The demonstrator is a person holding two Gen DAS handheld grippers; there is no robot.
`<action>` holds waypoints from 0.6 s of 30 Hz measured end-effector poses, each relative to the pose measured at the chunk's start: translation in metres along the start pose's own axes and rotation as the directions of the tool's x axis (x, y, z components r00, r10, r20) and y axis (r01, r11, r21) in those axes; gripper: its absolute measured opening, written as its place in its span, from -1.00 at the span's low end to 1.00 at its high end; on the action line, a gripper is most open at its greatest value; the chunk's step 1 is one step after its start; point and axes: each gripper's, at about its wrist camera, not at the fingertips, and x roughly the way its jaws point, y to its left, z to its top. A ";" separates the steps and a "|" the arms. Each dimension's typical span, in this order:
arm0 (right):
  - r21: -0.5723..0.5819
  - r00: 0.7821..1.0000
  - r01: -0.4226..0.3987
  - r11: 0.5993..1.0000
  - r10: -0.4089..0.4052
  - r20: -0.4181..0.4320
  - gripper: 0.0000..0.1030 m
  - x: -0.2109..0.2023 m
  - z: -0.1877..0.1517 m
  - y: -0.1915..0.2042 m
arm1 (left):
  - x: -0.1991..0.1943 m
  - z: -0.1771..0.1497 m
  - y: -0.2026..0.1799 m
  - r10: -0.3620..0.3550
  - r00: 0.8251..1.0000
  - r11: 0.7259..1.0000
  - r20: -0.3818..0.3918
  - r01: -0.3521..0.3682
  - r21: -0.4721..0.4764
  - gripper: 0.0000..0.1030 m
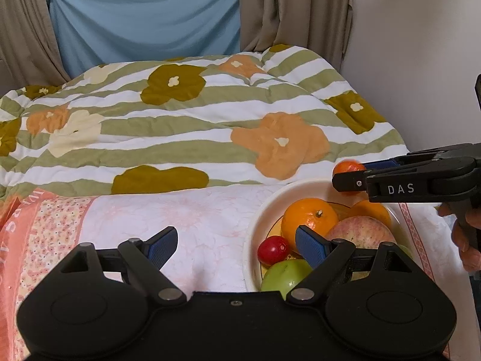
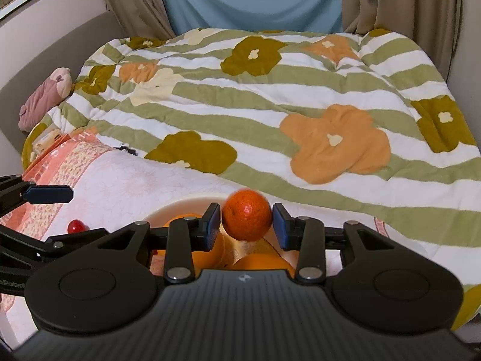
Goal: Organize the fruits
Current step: 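Open the left tool to drop the tomato in the bowl while the right tool releases the tangerine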
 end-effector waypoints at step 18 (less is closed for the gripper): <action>0.110 0.992 0.070 0.991 -0.080 0.096 1.00 -0.060 -0.002 0.000 | -0.037 0.003 -0.003 0.021 0.998 0.999 0.066 -0.023 0.035 0.72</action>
